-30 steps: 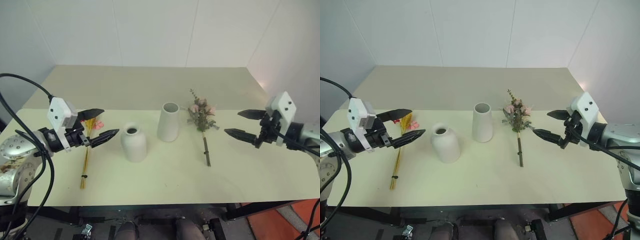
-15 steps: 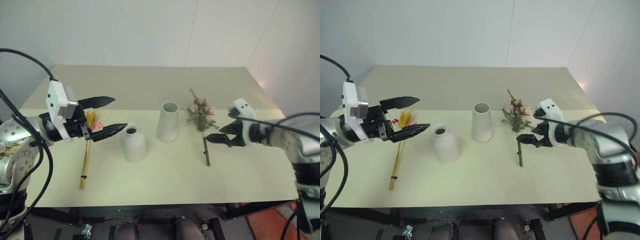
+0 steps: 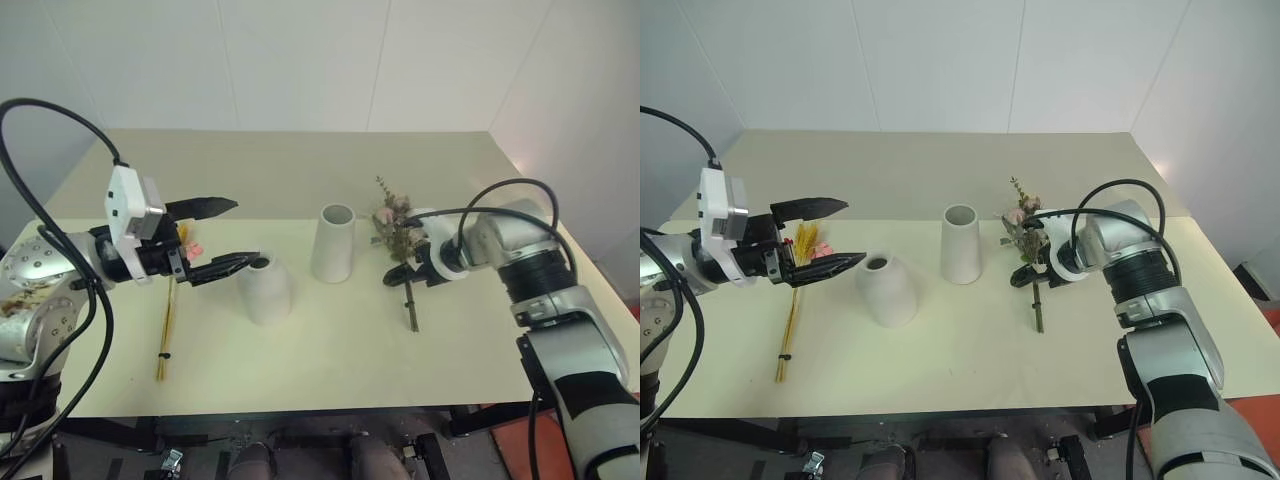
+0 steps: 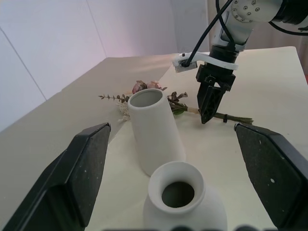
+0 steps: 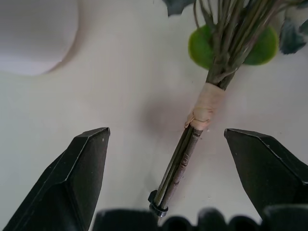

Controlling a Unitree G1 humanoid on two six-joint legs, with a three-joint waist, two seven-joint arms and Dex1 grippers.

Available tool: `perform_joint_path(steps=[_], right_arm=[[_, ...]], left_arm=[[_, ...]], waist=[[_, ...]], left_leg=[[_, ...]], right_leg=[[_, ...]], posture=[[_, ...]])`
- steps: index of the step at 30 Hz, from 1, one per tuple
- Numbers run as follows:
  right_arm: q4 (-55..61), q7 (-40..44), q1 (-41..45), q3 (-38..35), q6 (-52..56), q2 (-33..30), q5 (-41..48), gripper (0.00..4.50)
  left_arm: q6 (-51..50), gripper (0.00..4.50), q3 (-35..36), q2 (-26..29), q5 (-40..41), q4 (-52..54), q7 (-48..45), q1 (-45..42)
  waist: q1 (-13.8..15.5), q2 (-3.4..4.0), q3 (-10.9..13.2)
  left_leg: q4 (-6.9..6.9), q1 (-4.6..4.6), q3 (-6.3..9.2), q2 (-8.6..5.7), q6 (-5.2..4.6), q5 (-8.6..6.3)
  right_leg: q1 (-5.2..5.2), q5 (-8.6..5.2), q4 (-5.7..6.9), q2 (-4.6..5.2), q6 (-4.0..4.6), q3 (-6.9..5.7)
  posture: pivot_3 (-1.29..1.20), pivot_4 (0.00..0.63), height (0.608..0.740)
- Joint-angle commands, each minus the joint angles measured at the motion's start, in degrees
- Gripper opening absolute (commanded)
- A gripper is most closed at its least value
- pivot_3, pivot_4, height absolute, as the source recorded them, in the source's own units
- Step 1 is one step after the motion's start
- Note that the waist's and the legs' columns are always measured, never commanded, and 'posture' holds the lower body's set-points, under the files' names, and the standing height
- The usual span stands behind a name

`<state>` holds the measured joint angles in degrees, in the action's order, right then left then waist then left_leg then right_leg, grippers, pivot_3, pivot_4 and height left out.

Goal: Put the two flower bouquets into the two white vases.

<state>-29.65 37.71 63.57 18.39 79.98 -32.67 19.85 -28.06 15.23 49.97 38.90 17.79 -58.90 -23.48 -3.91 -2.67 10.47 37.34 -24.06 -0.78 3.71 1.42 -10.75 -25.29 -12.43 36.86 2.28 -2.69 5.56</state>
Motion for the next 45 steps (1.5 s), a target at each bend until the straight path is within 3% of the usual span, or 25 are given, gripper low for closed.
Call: perform_joint_path(steps=[1, 12, 19, 26, 30, 36, 45], right_arm=[[-1.0, 2.1, 3.0, 0.8, -4.2, 0.3, -2.1, 3.82], [-6.1, -0.7, 3.0, -5.0, -6.9, 2.6, -4.7, 0.21], [-4.0, -10.2, 2.1, -18.9, -11.7, 1.7, -4.8, 0.13], [6.6, -22.5, 4.8, -38.7, -33.5, 8.2, 1.0, 0.13], [16.6, -18.3, 2.9, -36.8, -42.2, 13.1, 3.6, 0.13], [24.8, -15.9, 0.7, -31.4, -47.0, 19.2, 5.1, 0.13], [28.9, -14.9, -6.0, -27.1, -46.4, 19.4, 4.4, 0.13]], left_arm=[[1.0, 4.50, 2.0, 0.2, 0.1, 1.7, 0.9, 0.9], [1.6, 4.50, 1.0, -0.3, -0.4, 0.7, 1.6, 0.2], [1.4, 4.50, 0.4, -0.3, -0.6, 0.0, 1.2, -0.6], [1.3, 4.50, -0.9, -0.1, -0.8, -1.7, 0.2, -2.4], [0.2, 4.50, -1.2, 0.0, 0.0, -3.3, -0.4, -4.4], [-9.9, 4.50, -0.1, 1.0, 4.1, -4.3, 3.5, -7.9], [-12.0, 4.50, 0.7, 1.2, 4.5, -2.7, 5.3, -7.5]], waist=[[0.0, 0.00, 0.0], [0.0, 0.01, 0.0], [0.0, 0.00, 0.0], [-0.5, 0.04, 0.0], [-0.7, 0.06, 0.0], [-0.8, 0.07, 0.0], [0.0, 0.08, 0.0]], left_leg=[[0.00, 0.00, 0.00, 0.00, 0.00, 0.00], [0.00, -0.01, 0.02, 0.00, 0.00, 0.00], [0.00, -0.06, 0.03, 0.00, 0.00, 0.00], [-0.01, -0.13, 0.05, 0.02, 0.00, 0.00], [-0.07, -0.11, 0.10, 0.06, 0.00, 0.00], [-0.06, -0.11, 0.14, 0.09, 0.00, 0.00], [-0.06, -0.15, 0.15, 0.09, 0.00, 0.01]], right_leg=[[-0.01, 0.00, 0.01, 0.00, 0.00, 0.00], [-0.02, 0.01, 0.03, -0.02, 0.00, -0.01], [-0.04, 0.01, 0.01, -0.02, -0.01, -0.02], [-0.18, 0.03, 0.06, -0.07, -0.04, 0.01], [-0.18, 0.02, 0.08, -0.15, -0.04, 0.01], [-0.14, 0.03, 0.11, -0.16, -0.04, -0.03], [-0.18, 0.03, 0.09, -0.15, 0.01, -0.06]], posture=[[0.00, 0.150, 0.740], [0.00, 0.150, 0.740], [0.00, 0.150, 0.740], [0.00, 0.150, 0.740], [0.00, 0.150, 0.740], [0.00, 0.150, 0.740], [0.00, 0.150, 0.740]])
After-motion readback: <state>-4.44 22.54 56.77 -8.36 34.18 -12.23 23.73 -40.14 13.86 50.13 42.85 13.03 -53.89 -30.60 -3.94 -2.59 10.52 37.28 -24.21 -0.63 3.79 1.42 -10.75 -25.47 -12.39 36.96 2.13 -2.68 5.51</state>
